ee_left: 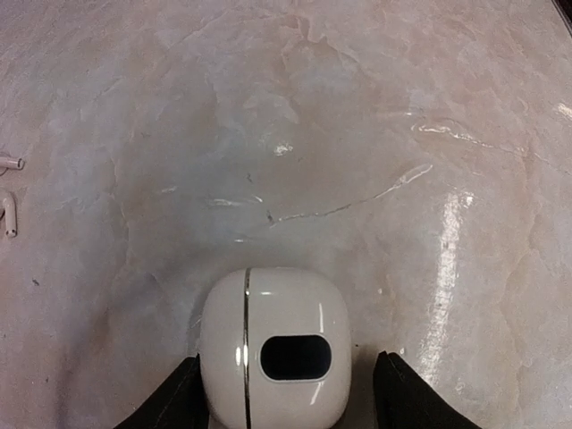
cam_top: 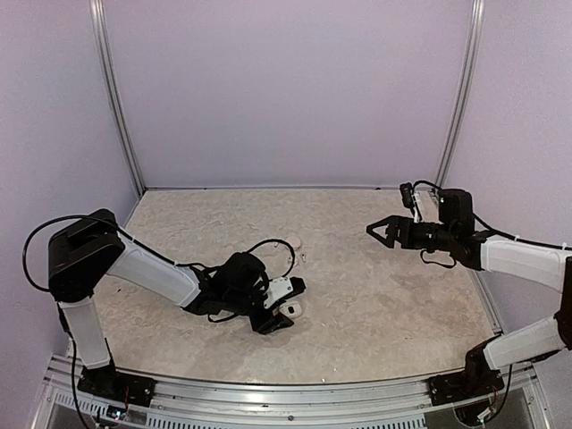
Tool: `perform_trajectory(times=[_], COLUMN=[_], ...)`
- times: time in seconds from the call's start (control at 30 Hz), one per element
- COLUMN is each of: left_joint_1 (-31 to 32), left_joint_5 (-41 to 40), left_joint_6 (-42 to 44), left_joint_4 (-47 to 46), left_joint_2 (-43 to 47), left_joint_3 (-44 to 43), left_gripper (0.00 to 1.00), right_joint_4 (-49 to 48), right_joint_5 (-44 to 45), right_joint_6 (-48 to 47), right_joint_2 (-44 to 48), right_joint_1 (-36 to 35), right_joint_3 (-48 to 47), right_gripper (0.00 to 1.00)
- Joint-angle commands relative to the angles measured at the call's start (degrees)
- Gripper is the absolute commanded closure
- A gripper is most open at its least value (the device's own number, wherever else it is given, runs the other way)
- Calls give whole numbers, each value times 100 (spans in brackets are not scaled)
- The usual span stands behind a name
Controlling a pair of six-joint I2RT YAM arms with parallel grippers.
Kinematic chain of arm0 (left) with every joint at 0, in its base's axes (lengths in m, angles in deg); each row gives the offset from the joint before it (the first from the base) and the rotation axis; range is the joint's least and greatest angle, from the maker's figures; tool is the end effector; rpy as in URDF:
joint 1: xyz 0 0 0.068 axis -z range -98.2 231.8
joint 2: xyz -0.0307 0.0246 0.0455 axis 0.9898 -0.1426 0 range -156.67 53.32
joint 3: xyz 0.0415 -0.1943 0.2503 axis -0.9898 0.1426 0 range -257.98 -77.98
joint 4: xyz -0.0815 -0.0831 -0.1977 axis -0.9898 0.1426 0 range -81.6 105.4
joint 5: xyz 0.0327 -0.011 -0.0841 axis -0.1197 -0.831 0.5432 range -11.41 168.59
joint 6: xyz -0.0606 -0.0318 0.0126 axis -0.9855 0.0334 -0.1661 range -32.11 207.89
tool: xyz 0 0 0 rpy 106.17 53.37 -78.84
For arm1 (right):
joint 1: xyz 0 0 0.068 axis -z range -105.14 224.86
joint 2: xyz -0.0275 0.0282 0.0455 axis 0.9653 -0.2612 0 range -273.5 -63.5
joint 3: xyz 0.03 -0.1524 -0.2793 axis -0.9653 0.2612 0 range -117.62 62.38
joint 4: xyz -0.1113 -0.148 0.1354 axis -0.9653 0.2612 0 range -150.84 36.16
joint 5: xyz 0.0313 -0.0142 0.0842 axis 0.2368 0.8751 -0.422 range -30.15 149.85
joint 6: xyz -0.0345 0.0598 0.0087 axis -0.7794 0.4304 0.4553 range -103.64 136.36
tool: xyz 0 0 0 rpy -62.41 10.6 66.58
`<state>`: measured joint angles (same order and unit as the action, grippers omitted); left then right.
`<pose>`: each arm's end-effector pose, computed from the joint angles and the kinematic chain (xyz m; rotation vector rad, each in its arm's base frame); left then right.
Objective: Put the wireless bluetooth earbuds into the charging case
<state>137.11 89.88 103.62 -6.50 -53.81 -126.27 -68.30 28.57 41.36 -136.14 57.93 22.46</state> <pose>0.1988 -0.3067 0.1728 1.4694 1.8861 -0.5660 0.2279 0.1000 0.2959 -0.2197 2.0781 1.0046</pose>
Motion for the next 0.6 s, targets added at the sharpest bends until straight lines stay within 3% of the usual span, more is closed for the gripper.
perform_trajectory(times=[0.0, 0.17, 0.3, 0.4, 0.57], left_joint_1=[7, -24, -46, -11, 327], left_joint_5=[-89, -88, -81, -69, -623], left_joint_6=[143, 169, 240, 285, 405], left_joint_4=[-360, -450, -538, -662, -757], left_joint_2=[-186, -327, -242, -40, 676], left_joint_3=[-30, -80, 0, 102, 157], left_gripper=[38, 43, 54, 61, 64], right_joint_4=[-192, -224, -172, -133, -361], right_joint_5=[444, -353, -746, -1106, -1883], right_joint_6=[129, -393, -487, -513, -415], right_joint_2=[233, 356, 461, 469, 634], right_joint_1=[105, 118, 121, 122, 101], right_joint_3=[124, 124, 159, 188, 382], right_gripper=[0, 1, 1, 1, 0])
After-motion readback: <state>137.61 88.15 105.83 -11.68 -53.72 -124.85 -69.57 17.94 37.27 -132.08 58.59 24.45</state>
